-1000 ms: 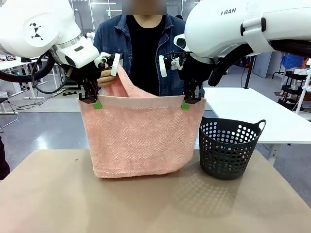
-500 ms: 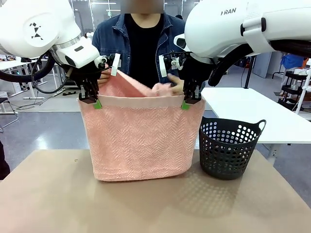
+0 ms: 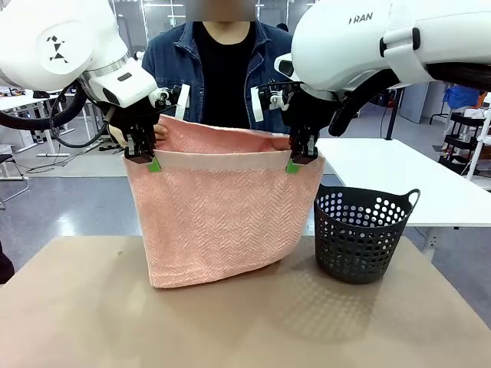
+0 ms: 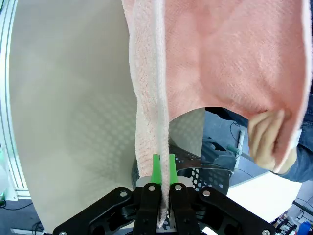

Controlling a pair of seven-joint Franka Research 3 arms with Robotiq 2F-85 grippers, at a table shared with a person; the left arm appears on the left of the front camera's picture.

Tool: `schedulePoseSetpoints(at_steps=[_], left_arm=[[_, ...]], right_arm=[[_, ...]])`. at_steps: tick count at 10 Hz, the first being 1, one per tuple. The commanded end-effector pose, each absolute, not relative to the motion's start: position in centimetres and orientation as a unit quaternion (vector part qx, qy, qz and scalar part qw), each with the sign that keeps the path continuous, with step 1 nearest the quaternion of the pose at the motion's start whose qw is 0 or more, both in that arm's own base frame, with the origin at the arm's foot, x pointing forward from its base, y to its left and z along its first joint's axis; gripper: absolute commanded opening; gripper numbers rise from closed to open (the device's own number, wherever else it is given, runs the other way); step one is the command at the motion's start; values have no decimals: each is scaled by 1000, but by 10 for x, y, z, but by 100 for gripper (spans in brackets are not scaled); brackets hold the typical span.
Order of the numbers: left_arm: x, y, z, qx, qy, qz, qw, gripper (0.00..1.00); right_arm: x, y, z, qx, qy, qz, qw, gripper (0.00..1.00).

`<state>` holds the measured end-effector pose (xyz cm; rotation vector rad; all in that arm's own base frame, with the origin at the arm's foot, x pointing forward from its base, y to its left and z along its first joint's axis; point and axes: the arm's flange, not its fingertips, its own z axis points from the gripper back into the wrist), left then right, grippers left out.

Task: Fold the towel.
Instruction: Release the end of the 100 cm Hotel Towel you were holding and grab the top end of the folded side.

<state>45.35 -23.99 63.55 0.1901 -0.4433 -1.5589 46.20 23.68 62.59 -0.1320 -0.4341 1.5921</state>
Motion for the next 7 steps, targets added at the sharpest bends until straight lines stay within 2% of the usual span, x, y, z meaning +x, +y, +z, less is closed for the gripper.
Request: schedulePoseSetpoints(at_steps=[1,7], left_arm=[[454,-239,636,87,-198,-699,681,0],[454,-239,636,87,-198,-699,681,0]], right_arm=[[462,237,626,-59,-193,710,675,0],[462,237,626,-59,-193,710,675,0]])
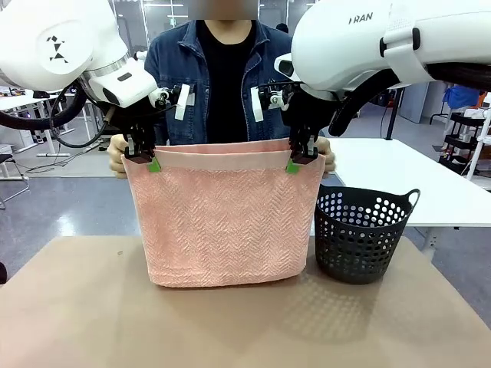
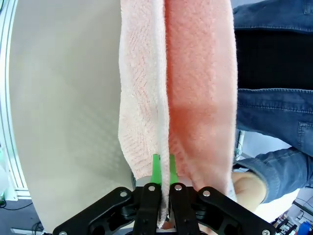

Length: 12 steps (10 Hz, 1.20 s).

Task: Fold the towel.
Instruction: Release the end of the 100 cm Hotel Towel you were holding and grab the top end of the folded side.

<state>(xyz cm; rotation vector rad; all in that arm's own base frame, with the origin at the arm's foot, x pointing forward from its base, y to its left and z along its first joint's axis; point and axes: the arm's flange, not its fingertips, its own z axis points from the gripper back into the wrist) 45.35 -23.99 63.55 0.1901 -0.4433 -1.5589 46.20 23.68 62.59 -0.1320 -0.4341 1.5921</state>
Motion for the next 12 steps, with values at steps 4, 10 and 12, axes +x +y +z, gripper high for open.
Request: schedulePoseSetpoints(at_steps=[4,10,12], left_arm=[[454,-239,636,87,-198,-699,681,0],[454,-239,636,87,-198,-699,681,0],[454,-239,636,87,-198,-699,681,0]], right_arm=[[462,237,626,-59,-193,710,675,0],[462,237,626,-59,-193,710,675,0],[462,237,626,-59,-193,710,675,0]])
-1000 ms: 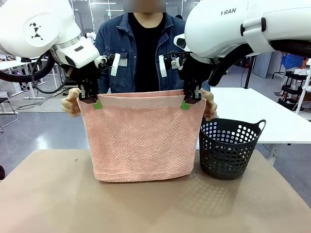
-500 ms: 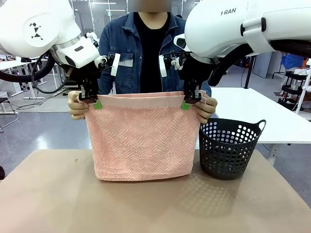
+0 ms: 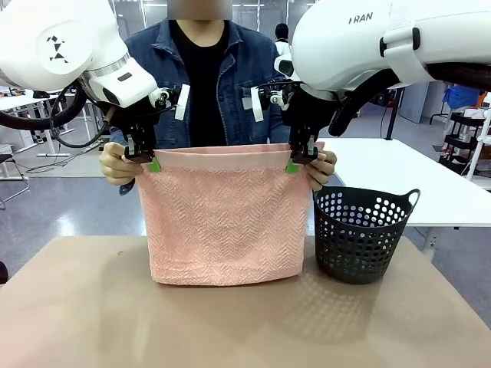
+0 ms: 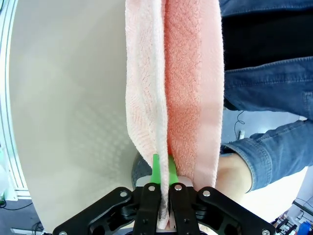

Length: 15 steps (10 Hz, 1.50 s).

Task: Fold the towel.
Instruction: Release the end of the 100 cm Hotel Towel you were holding and grab the top end of the folded side.

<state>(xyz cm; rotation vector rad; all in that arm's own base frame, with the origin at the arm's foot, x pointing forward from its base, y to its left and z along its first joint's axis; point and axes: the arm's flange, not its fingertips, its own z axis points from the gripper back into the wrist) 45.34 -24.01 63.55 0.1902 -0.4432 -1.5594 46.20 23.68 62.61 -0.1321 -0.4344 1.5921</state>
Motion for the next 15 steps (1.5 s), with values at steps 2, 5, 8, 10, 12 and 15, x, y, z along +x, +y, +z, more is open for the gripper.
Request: schedulePoseSetpoints(at_steps=[2,5,8,10,12,15], left_arm=[[454,-239,636,87,-198,-699,681,0],[452,-240,638,91,-202,-710,668,41],[449,-235,652,100,-225,-700,670,100],[443,-231,667,116,-247,-690,671,74],[430,-229,682,123,-276,-687,661,100],[428,-232,692,146,-286,-680,659,100]], right_arm=[[466,235,628,-54,-192,704,682,3],[472,233,631,-55,-184,710,677,29],[471,231,641,-64,-191,702,683,57],[465,227,655,-71,-209,697,682,84],[453,225,673,-80,-230,699,672,100],[451,225,690,-101,-237,702,664,100]])
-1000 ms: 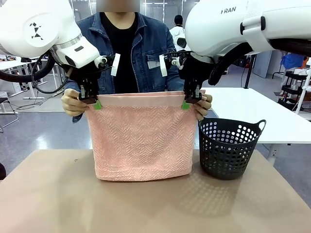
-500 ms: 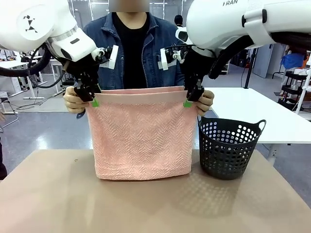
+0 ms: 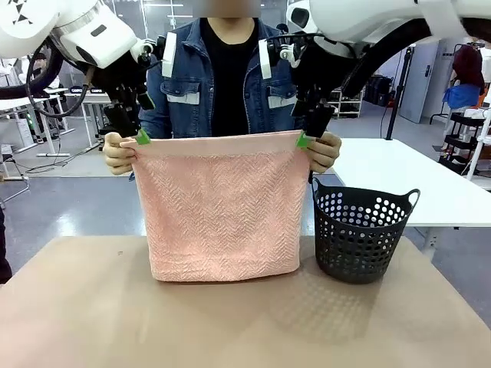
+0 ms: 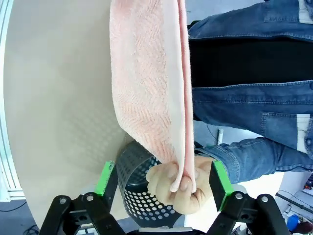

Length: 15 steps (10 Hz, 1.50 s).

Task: Fold the towel.
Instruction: Release the end of the 100 cm Hotel Towel you were holding and grab the top end of the folded side.

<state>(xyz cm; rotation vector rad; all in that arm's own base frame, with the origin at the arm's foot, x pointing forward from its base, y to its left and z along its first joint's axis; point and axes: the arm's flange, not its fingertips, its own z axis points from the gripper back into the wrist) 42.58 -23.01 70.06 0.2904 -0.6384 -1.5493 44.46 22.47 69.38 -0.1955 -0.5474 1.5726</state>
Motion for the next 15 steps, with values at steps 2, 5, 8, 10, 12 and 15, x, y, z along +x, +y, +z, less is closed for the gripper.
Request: schedulePoseSetpoints(at_steps=[2,5,8,10,12,15], left_arm=[[435,-234,695,150,-279,-678,663,100],[451,-234,692,130,-267,-689,662,100],[471,-235,685,119,-247,-687,673,100],[484,-234,671,103,-231,-681,687,100],[494,-232,657,94,-209,-674,703,93],[492,-228,647,57,-207,-677,704,0]], right_arm=[[461,228,694,-99,-238,701,665,100],[484,240,694,-92,-226,714,656,100],[509,249,682,-85,-191,716,666,100],[517,246,666,-68,-169,709,681,100],[515,242,653,-62,-158,709,684,59],[511,235,643,-59,-157,701,694,0]])
